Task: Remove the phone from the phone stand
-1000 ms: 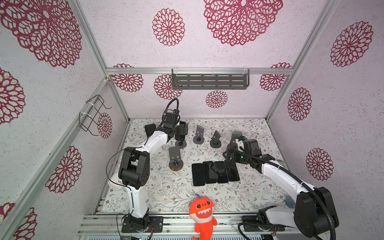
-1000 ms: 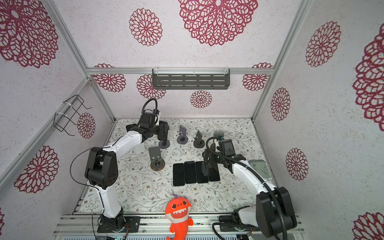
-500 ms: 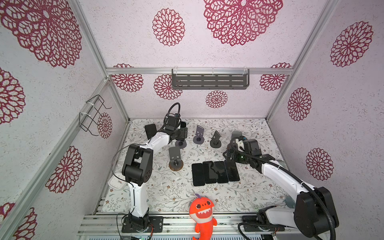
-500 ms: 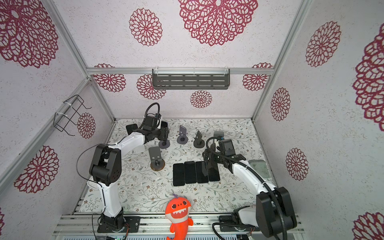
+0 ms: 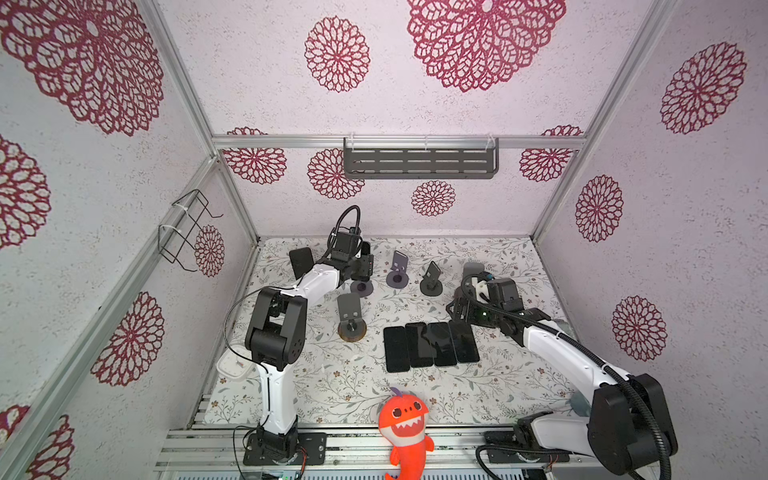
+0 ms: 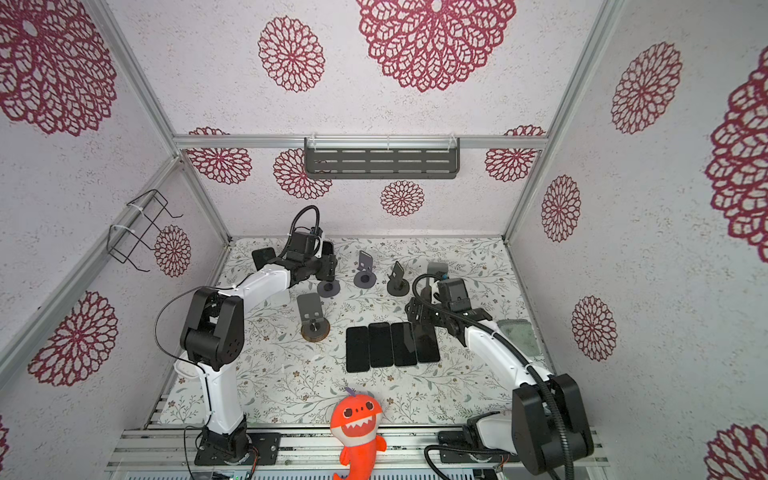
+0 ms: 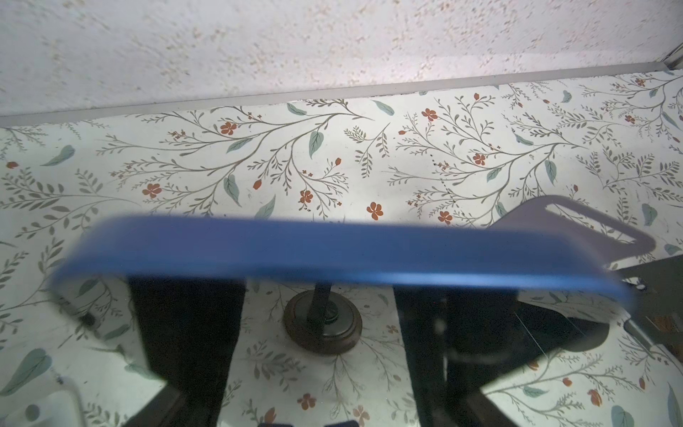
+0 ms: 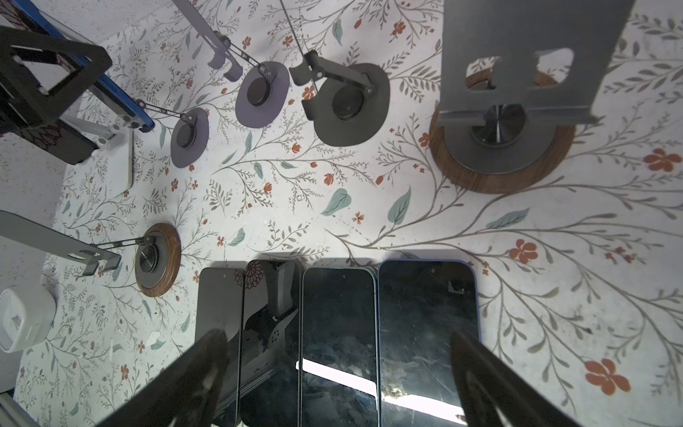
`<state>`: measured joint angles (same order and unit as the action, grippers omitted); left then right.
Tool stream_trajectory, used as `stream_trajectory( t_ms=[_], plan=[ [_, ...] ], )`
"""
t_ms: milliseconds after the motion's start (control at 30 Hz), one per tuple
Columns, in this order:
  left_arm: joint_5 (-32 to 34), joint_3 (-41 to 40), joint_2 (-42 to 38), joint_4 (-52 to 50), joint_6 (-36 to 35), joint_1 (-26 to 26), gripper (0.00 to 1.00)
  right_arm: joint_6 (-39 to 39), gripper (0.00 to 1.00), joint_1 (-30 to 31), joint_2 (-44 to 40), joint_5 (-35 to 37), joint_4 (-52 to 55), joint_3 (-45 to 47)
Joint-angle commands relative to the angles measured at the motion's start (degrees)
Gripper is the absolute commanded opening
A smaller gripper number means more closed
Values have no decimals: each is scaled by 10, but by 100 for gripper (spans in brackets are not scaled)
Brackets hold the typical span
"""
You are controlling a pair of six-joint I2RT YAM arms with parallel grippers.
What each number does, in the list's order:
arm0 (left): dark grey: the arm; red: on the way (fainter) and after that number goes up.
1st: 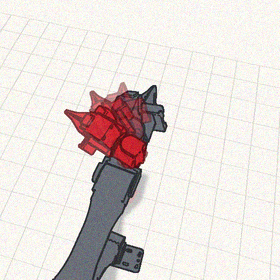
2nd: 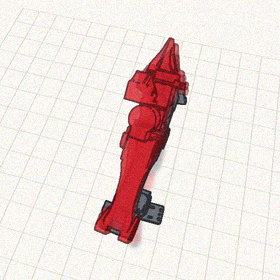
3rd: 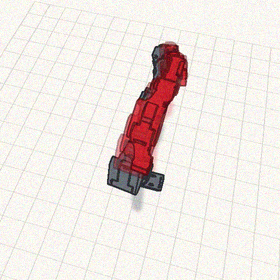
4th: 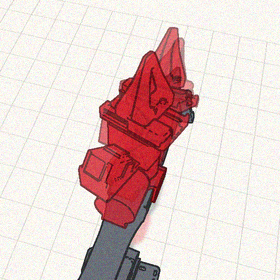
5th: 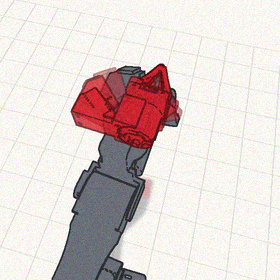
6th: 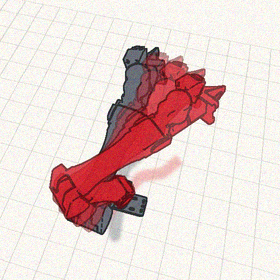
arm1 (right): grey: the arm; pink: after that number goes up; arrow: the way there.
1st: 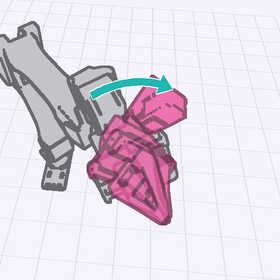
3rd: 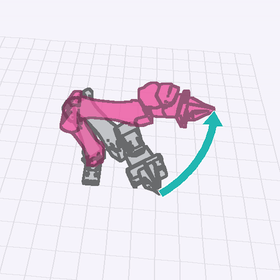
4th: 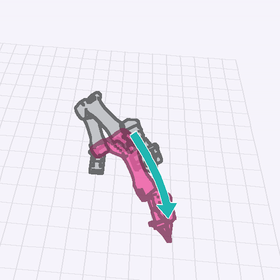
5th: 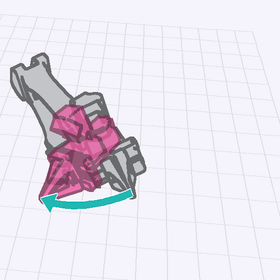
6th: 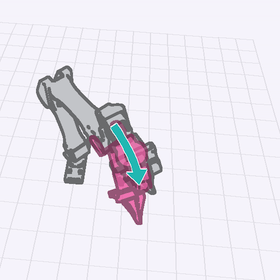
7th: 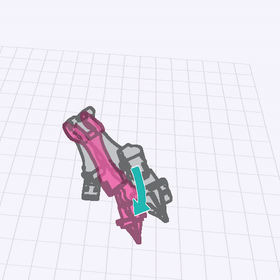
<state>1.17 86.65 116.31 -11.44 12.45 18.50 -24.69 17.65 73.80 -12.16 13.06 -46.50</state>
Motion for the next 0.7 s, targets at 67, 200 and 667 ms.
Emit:
stream_trajectory(
  t_ms=[67,200,667],
  plan=[
    [8,17,-23,-15,-1,6,75,-5,96,-3,-6,2,-8,-11],
    [0,27,-32,-29,2,6,75,-6,96,-3,-7,0,-9,-11],
    [5,41,-76,-67,7,12,75,-2,95,-3,-5,-12,-11,-19]
  ],
)
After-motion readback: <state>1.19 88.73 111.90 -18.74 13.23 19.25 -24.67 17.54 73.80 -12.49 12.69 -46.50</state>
